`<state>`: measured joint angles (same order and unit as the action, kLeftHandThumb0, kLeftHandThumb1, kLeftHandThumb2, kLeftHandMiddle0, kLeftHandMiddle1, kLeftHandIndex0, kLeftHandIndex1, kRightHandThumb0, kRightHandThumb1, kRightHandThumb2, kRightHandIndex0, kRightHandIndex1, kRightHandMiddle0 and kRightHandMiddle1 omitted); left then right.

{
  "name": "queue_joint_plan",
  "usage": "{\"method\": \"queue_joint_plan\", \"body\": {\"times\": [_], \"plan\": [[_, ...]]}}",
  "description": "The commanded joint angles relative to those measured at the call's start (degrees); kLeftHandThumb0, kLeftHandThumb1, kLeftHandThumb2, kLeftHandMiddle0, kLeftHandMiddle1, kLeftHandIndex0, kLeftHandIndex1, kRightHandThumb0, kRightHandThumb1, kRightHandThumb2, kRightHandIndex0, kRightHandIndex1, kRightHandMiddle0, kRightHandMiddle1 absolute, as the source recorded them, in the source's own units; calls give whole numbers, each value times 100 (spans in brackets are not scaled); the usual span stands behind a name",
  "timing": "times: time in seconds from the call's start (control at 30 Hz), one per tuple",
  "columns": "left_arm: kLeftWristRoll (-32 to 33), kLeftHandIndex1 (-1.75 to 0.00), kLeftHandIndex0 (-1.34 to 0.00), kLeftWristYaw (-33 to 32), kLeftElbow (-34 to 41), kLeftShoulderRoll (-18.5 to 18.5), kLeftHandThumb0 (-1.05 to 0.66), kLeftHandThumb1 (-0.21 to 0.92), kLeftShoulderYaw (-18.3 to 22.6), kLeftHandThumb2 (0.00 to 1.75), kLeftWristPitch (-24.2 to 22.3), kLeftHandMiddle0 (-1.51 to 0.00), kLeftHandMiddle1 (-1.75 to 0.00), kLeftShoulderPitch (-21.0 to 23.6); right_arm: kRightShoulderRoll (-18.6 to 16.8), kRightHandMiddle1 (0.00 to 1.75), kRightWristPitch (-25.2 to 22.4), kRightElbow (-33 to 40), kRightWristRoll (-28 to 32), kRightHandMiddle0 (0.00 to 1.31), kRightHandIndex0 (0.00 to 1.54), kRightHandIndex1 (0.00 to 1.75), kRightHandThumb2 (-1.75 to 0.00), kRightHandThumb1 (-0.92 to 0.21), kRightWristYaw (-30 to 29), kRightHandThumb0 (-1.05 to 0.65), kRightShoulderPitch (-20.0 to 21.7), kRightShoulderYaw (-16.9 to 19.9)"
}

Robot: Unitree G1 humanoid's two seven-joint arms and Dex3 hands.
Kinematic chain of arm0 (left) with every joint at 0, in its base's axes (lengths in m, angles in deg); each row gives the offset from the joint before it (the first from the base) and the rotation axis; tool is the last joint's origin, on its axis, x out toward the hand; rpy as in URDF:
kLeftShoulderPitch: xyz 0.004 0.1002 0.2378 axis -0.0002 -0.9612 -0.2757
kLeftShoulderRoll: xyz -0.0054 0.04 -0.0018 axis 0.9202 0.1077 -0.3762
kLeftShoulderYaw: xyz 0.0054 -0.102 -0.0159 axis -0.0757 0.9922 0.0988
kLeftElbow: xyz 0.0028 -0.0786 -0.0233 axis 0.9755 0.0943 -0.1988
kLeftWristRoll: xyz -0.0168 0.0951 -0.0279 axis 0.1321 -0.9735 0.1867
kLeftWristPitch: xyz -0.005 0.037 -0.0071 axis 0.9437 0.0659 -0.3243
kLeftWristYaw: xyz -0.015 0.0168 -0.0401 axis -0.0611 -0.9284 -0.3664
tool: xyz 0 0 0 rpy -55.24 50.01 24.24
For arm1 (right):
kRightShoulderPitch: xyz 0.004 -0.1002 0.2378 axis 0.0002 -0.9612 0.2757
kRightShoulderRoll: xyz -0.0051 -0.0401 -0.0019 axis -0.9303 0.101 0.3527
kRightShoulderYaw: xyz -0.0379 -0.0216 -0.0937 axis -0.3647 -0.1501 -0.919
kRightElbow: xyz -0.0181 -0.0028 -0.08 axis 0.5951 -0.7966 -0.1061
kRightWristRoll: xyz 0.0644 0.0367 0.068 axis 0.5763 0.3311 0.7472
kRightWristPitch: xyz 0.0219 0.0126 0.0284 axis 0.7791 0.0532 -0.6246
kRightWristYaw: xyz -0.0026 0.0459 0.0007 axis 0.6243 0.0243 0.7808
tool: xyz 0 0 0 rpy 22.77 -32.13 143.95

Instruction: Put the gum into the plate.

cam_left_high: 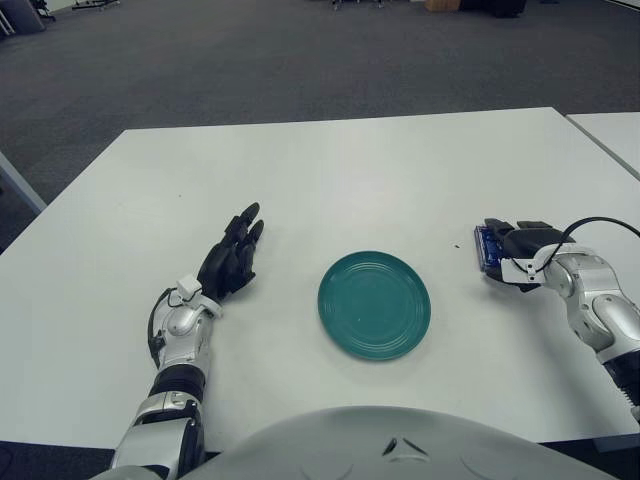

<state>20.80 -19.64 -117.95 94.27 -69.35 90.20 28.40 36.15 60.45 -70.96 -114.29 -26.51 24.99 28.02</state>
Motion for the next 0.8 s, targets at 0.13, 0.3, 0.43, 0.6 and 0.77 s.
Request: {"method": "queue_joint_plan", "body": {"times": [0.13, 0.3, 0.43, 0.6, 0.77], "plan": [[116, -28, 0, -16, 234, -127, -105, 92, -56, 80, -590, -16, -2, -474, 39, 0, -34, 120, -61, 1, 4, 1, -87, -92, 131, -105, -213, -131], [193, -31, 0, -39, 338, -161, -105, 92, -40, 80, -841, -17, -2, -491, 63, 2, -58, 190, -139, 3, 6, 2, -85, -92, 118, -105, -265, -166], [370, -34, 0, 150, 363, -182, -105, 92, 1, 79, -860, -18, -2, -476, 70, 3, -50, 172, -183, 5, 8, 3, -84, -92, 73, -105, -292, -174], [536, -37, 0, 223, 736, -224, -105, 92, -26, 78, -1037, -20, -3, -606, 9, 6, 81, -310, -190, 7, 12, 4, -82, -92, -337, -105, -259, -239], [389, -37, 0, 70, 1196, -178, -105, 92, -128, 79, -1159, -21, -3, -822, -32, 28, 157, -625, -177, 1, 18, 2, -78, -92, -660, -105, -190, -292]]}}
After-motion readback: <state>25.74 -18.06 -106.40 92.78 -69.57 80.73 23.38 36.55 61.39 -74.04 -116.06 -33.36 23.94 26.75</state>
